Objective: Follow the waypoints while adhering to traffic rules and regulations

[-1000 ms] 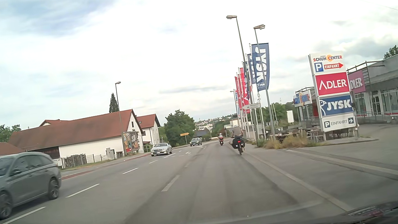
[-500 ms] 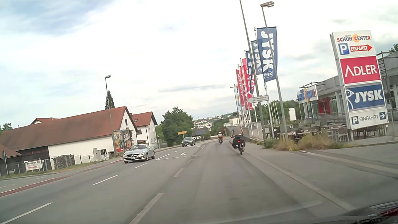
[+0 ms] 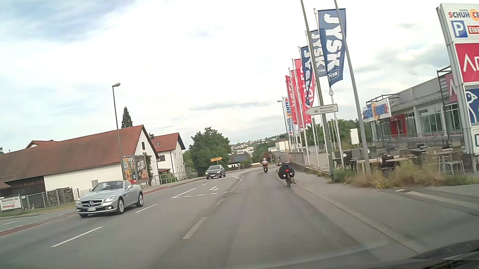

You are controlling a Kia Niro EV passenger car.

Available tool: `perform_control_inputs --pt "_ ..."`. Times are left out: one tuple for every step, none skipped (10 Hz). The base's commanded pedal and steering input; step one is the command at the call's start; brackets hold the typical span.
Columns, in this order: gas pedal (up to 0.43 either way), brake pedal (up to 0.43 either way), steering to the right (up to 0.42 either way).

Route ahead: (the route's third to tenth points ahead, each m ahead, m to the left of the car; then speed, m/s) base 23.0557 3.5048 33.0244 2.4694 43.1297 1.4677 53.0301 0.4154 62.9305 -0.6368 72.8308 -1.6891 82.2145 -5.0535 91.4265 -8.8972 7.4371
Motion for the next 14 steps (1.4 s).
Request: perform_control_inputs --pt "0.008 0.000 0.001" --pt "0.008 0.000 0.001" --pt "0.008 0.000 0.001" --pt "0.008 0.000 0.000" --pt "0.008 0.000 0.000" --pt "0.008 0.000 0.000" --pt "0.008 0.000 -0.001" --pt "0.028 0.000 -0.002" --pt "0.059 0.000 -0.003" --pt "0.059 0.000 -0.004" --pt "0.059 0.000 -0.005" --pt "0.059 0.000 -0.006" --pt "0.047 0.000 -0.006" --pt "0.047 0.000 -0.007"
